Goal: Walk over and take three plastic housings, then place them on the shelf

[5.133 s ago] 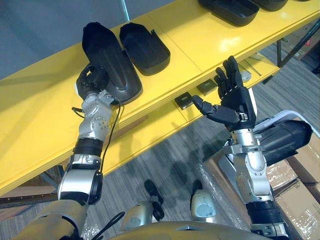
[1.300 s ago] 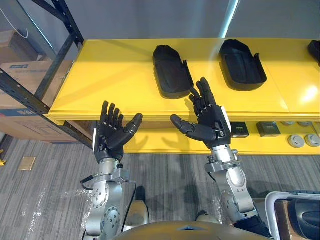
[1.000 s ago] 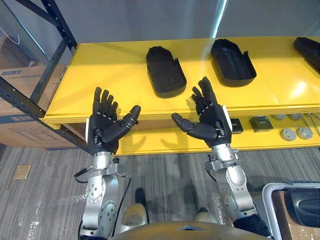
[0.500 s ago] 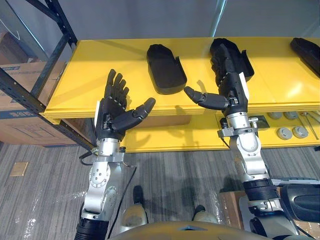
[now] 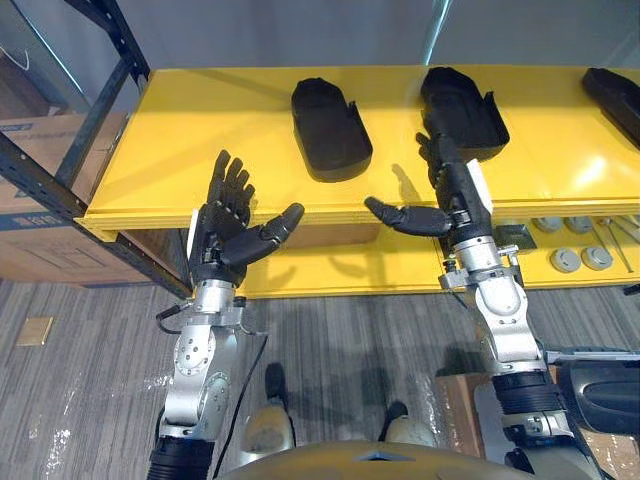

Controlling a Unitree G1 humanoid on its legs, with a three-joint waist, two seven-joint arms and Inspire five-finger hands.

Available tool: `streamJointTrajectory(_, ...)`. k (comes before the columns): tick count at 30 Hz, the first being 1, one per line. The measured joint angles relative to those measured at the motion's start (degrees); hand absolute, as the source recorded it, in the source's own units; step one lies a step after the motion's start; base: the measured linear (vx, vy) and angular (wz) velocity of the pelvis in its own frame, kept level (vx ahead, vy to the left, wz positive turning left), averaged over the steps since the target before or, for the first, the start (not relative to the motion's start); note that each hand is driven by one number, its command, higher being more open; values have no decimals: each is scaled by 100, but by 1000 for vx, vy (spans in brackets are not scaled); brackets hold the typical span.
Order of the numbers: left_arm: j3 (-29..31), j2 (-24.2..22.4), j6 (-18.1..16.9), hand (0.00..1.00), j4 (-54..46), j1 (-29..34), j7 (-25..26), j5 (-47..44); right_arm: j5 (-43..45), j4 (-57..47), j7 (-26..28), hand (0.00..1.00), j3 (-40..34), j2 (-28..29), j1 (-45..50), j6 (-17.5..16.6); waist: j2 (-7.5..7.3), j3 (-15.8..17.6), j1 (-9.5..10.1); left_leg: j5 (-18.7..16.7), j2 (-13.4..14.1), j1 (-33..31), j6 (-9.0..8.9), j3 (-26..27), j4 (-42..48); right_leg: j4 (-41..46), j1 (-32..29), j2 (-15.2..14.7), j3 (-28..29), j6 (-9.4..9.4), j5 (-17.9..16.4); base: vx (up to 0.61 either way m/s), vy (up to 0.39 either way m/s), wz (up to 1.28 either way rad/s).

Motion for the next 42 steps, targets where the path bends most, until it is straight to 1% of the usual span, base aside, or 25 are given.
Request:
streamJointTrajectory(1, 69, 1, 10, 100, 0, 4, -1, -10, -362, 0, -2, 100, 78, -124, -67, -3, -27, 23, 23, 45, 1, 0, 3, -19, 12, 33, -1, 0, -14, -6, -7, 18, -23, 6)
streamJointTrajectory(4, 151, 0, 41, 100, 0, 68, -6, -169, -1081, 5, -16, 100, 222, -505, -338, -29, -41, 34, 109, 51, 2, -12, 3, -59, 13, 53, 12, 1, -59, 7, -1, 18, -35, 7)
streamJointTrajectory(6, 200, 0, 41, 100, -1, 119, -37, -170, -1337, 13, -76, 100, 272, -666, -514, -29, -42, 36, 127, 51, 0, -18, 2, -90, 13, 52, 37, 0, -101, 5, -2, 5, -18, 9)
streamJointTrajectory(8, 282, 50, 49, 100, -1, 293, -174, -196, -1718, 18, -246, 100, 386, -895, -760, -49, -46, 43, 128, 47, -2, 23, -1, -113, 13, 50, 108, 0, -135, -1, -11, 0, -18, 9)
streamJointTrajectory(11, 302, 140, 57, 100, -13, 443, -374, -223, -2037, 17, -460, 100, 445, -1032, -903, -165, -41, 45, 131, -10, 1, 55, -10, -115, 13, 51, 147, 1, -147, 2, -23, -11, -8, 2)
streamJointTrajectory(13, 302, 166, 101, 100, -12, 461, -419, -223, -2295, 17, -492, 100, 472, -1094, -960, -167, -41, 45, 130, -13, 5, 78, -7, -89, 12, 52, 161, 1, -136, 3, -24, -19, -7, -1)
streamJointTrajectory(14, 305, 169, 105, 100, -12, 463, -425, -225, -2394, 16, -496, 100, 491, -1104, -987, -152, -41, 45, 129, -14, 7, 89, -6, -75, 12, 52, 164, 1, -126, 3, -24, -34, -8, -8)
streamJointTrajectory(16, 313, 178, 152, 100, -13, 466, -565, -420, -2592, 15, -492, 100, 653, -1125, -1040, 65, -37, 46, 142, -30, 13, 152, -4, -9, 11, 52, 182, 0, -52, 1, -28, -37, -12, -13)
streamJointTrajectory(18, 303, 179, 183, 100, -13, 466, -711, -471, -2649, 19, -395, 100, 716, -1133, -1044, 270, -20, 57, 142, -32, 16, 165, -3, 13, 10, 46, 181, 0, -31, -13, -39, -24, -13, -7)
streamJointTrajectory(21, 283, 179, 214, 100, -13, 468, -867, -469, -2640, 114, -65, 100, 784, -1189, -1153, 509, 37, 90, 120, -30, 13, 167, -2, 15, 9, 46, 181, -4, -30, 3, -28, 0, 0, 0)
streamJointTrajectory(24, 219, 179, 349, 100, -14, 473, -940, -465, -2617, 475, 126, 100, 982, -1399, -1453, 606, 96, 98, 124, -15, 5, 169, 14, 7, 3, 69, 182, -13, -39, 18, -19, 1, -6, 1)
streamJointTrajectory(26, 183, 178, 445, 100, -11, 474, -963, -464, -2590, 653, 155, 100, 1014, -1402, -1573, 676, 111, 100, 132, 27, -6, 170, 6, -11, -2, 110, 181, -32, -59, 31, -42, 6, -19, 6)
streamJointTrajectory(28, 137, 178, 454, 100, -8, 482, -997, -465, -2581, 810, 156, 100, 1045, -1402, -1689, 778, 127, 100, 136, 31, -26, 167, 2, -59, -4, 178, 181, -63, -104, 40, -95, 7, -20, 11)
streamJointTrajectory(31, 79, 178, 454, 100, -8, 482, -1046, -466, -2580, 944, 154, 100, 1085, -1402, -1799, 862, 161, 108, 135, 38, -52, 169, -3, -133, -6, 331, 181, -116, -175, 43, -200, -5, -18, 14)
streamJointTrajectory(32, 62, 175, 454, 100, -5, 485, -1070, -467, -2560, 1026, 154, 100, 1110, -1402, -1915, 900, 222, 143, 151, 37, -58, 176, -4, -143, -7, 382, 175, -132, -180, 39, -227, -20, -20, 9)
streamJointTrajectory(34, 53, 175, 454, 100, -2, 486, -1074, -468, -2535, 1026, 151, 100, 1112, -1402, -1977, 904, 278, 167, 162, 36, -63, 165, -6, -145, -8, 425, 148, -145, -177, 44, -243, -28, -12, 3)
streamJointTrajectory(36, 26, 173, 451, 100, 5, 486, -1075, -468, -2535, 1031, 152, 100, 1125, -1402, -2094, 904, 375, 189, 182, 45, -64, 124, -7, -163, -7, 455, 103, -149, -184, 46, -250, 0, 0, 0)
streamJointTrajectory(38, -5, 173, 451, 100, 8, 490, -1079, -475, -2533, 1032, 153, 100, 1125, -1402, -2139, 903, 398, 195, 203, 71, -72, 125, 8, -172, -7, 469, 104, -161, -190, 50, -254, -5, -9, 2)
streamJointTrajectory(39, -24, 173, 453, 100, 8, 489, -1098, -549, -2524, 1035, 176, 0, 1125, -1405, -2179, 903, 397, 196, 201, 77, -88, 127, 8, -194, -7, 512, 104, -184, -207, 57, -284, -5, -21, 12)
streamJointTrajectory(42, -37, 159, 459, 100, 9, 489, -1125, -615, -2360, 1163, 293, 0, 1249, -1535, -2468, 933, 397, 197, 197, 104, -133, 133, 21, -252, -7, 633, 106, -251, -255, 67, -345, -8, -15, 11)
